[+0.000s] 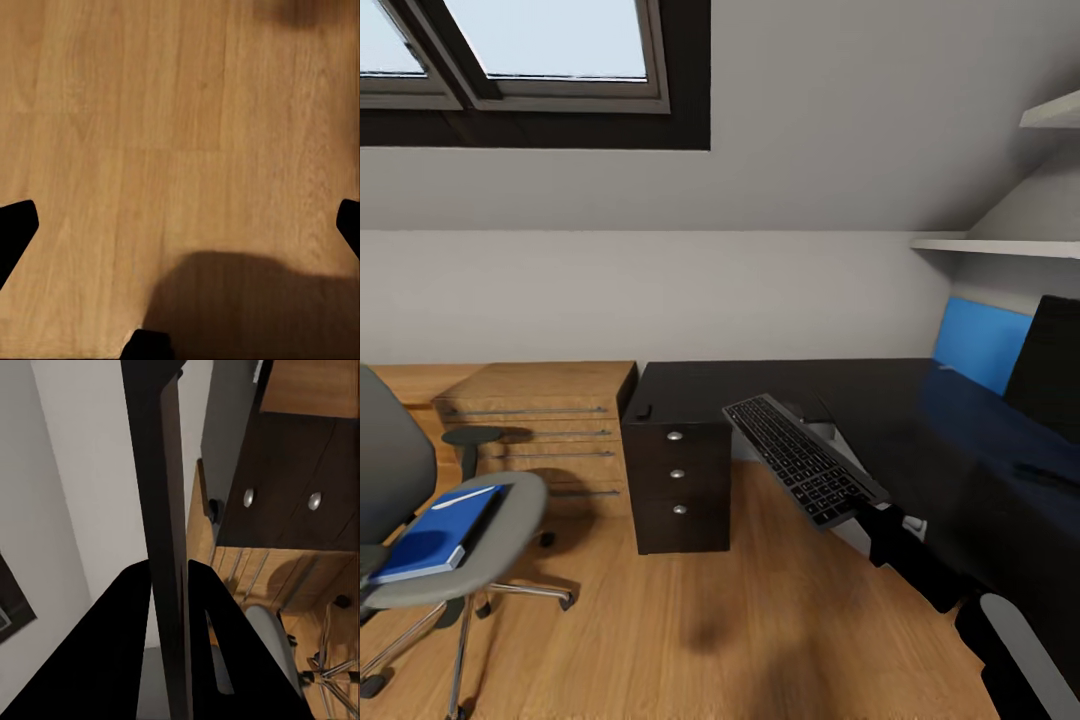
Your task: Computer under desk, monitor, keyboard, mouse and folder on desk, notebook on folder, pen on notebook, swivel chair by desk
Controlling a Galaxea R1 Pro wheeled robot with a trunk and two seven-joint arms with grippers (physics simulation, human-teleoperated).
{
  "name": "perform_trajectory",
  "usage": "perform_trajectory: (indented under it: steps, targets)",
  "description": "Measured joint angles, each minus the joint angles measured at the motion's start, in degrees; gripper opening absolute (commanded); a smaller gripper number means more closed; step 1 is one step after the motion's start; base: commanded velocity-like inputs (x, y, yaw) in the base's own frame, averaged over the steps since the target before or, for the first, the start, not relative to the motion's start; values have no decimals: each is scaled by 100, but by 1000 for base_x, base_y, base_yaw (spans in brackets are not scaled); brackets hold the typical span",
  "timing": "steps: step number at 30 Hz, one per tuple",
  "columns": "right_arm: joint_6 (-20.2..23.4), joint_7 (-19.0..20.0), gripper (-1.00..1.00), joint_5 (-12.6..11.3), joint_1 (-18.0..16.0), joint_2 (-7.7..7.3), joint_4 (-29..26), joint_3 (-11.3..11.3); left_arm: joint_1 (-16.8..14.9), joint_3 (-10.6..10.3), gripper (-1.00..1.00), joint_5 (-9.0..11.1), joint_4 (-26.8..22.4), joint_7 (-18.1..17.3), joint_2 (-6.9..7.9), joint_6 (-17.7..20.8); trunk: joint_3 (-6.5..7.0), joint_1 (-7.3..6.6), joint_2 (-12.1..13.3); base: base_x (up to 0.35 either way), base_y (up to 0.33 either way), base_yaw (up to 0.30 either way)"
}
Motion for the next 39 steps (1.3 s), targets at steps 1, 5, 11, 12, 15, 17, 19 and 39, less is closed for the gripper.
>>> perform_trajectory:
  steps: [1, 5, 11, 12, 15, 17, 19, 39]
  targets:
    - [1, 1, -100, -2, 0, 0, 0, -11, 1, 0, 100, 1, 0, -2, 0, -2, 0, 0, 0, -203, -278, 0]
    - [4, -3, -100, -3, -1, 0, 0, -107, 2, 0, 100, 1, 6, -5, 0, 0, 0, -1, 0, -165, -300, 0]
    - [25, -6, -100, -10, 0, 0, -8, -171, 2, 0, 100, 2, 10, -6, 0, 4, 0, -1, 0, -111, -263, 0]
    - [53, -19, -100, 37, -1, -27, 28, -207, 1, -24, 100, -19, 41, -36, 32, -27, 0, -3, -1, 0, 0, 0]
    - [33, -27, -100, 71, 9, 2, 127, -312, 1, -10, 100, -10, 134, -17, 109, -113, 0, -2, 0, 0, 0, 0]
    - [27, -26, -100, 62, 10, 9, 193, -368, 2, -5, 100, -11, 197, -11, 84, -171, 0, -3, 0, 0, 0, 0]
    - [18, -32, -100, 58, 10, 16, 258, -311, 4, 0, 100, -5, 261, -1, 44, -171, 0, -3, 0, 0, 0, 0]
    - [3, 2, -100, 13, 14, 0, 492, -267, 5, 25, 100, -32, 908, 26, 8, 105, 287, -353, 640, 0, 0, 0]
